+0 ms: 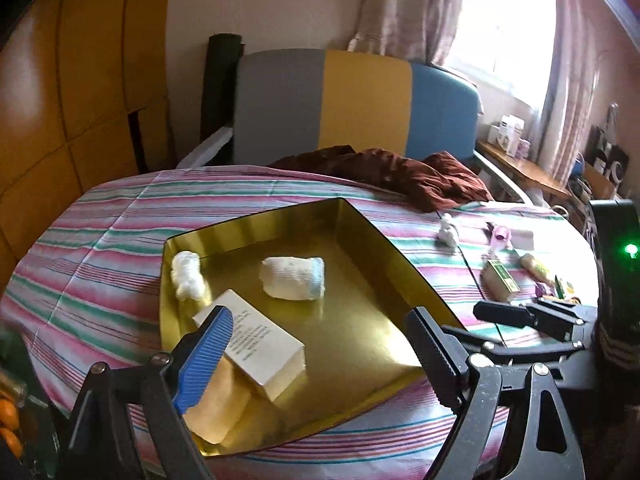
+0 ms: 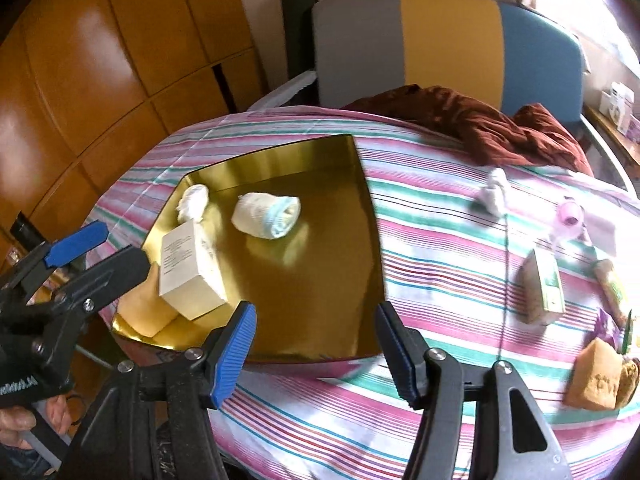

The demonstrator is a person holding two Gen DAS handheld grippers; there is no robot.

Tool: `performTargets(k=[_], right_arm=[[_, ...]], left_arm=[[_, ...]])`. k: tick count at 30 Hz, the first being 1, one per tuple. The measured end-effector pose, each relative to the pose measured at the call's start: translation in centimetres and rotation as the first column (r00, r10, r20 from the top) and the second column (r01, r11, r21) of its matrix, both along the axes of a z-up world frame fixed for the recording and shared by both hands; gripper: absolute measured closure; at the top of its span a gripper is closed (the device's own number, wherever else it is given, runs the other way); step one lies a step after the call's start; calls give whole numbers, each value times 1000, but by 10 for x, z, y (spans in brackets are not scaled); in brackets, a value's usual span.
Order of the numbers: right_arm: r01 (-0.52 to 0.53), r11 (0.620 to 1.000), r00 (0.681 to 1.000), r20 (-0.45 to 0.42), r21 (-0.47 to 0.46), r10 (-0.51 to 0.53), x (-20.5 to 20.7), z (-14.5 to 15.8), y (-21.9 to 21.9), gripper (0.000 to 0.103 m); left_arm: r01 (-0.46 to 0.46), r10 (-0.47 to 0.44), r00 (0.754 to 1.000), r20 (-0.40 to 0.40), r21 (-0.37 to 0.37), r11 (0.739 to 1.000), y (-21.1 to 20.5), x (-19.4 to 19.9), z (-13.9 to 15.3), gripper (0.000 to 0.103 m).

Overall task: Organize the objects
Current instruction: 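Return both grippers to the remaining items on the table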

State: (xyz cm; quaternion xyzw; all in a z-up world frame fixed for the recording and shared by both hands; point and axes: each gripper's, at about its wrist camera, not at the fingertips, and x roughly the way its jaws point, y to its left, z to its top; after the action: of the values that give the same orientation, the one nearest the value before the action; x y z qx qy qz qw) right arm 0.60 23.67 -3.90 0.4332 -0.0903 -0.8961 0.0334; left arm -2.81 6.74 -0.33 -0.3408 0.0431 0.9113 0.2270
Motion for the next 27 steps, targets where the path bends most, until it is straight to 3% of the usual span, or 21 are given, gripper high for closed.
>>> performTargets(k=[14, 27], right_arm=[[175, 985, 984, 20, 3, -175, 17, -4, 67, 38], [266, 963, 963, 32, 33, -267, 29, -5, 108, 38]], left_arm=[[104, -104, 995, 8, -37, 994, 36, 12, -5, 14], [169, -168, 986, 21, -67, 983, 60, 20, -10, 14]])
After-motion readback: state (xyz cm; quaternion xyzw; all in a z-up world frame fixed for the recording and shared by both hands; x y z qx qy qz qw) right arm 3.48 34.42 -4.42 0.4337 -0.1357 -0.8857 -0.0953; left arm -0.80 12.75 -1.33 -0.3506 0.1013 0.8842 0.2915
